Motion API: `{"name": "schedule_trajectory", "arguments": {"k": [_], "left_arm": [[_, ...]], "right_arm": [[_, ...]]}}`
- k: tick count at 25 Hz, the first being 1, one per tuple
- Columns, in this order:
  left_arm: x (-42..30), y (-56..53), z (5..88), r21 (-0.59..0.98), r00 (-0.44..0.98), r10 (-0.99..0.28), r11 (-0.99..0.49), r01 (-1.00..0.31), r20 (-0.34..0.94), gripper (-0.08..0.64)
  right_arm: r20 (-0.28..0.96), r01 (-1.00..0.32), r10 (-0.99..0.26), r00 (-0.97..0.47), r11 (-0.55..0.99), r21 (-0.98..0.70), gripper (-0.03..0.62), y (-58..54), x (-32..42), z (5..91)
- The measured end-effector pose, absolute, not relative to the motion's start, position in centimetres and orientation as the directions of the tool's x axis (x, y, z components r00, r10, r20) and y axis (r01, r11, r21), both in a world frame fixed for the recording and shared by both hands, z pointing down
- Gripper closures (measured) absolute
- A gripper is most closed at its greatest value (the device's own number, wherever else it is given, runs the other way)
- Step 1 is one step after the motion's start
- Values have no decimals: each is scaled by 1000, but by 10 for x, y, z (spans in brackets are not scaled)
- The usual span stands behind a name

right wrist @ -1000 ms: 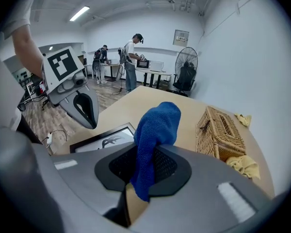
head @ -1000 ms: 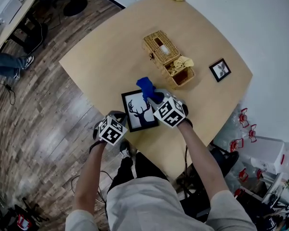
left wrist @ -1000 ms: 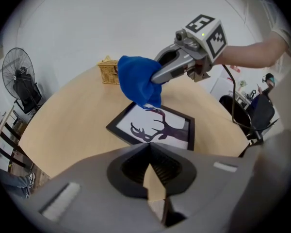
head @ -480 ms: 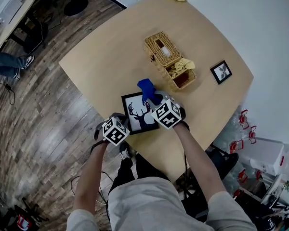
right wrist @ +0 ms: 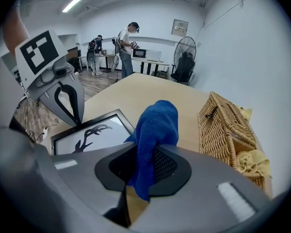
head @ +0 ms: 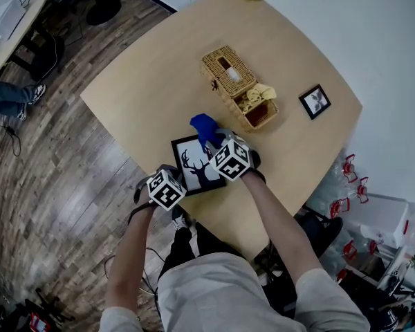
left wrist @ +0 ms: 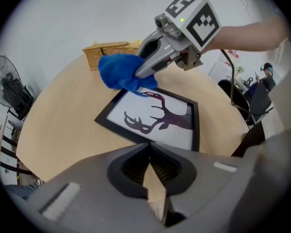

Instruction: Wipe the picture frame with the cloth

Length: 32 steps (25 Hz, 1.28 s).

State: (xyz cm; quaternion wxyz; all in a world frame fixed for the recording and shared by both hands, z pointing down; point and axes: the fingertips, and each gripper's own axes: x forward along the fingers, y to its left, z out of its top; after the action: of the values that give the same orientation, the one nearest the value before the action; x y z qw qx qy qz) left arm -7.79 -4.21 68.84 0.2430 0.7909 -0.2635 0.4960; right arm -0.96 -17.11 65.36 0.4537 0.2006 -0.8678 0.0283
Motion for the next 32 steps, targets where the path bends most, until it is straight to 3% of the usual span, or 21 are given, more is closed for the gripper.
{"name": "schedule_trajectory", "arguments": {"k": [32], "left_arm": [[-72, -41, 689, 58, 302, -164, -790, -610, 939, 506]], "right_arm": [[832, -285, -296, -469, 943, 175, 540, -156, -20, 677]]}}
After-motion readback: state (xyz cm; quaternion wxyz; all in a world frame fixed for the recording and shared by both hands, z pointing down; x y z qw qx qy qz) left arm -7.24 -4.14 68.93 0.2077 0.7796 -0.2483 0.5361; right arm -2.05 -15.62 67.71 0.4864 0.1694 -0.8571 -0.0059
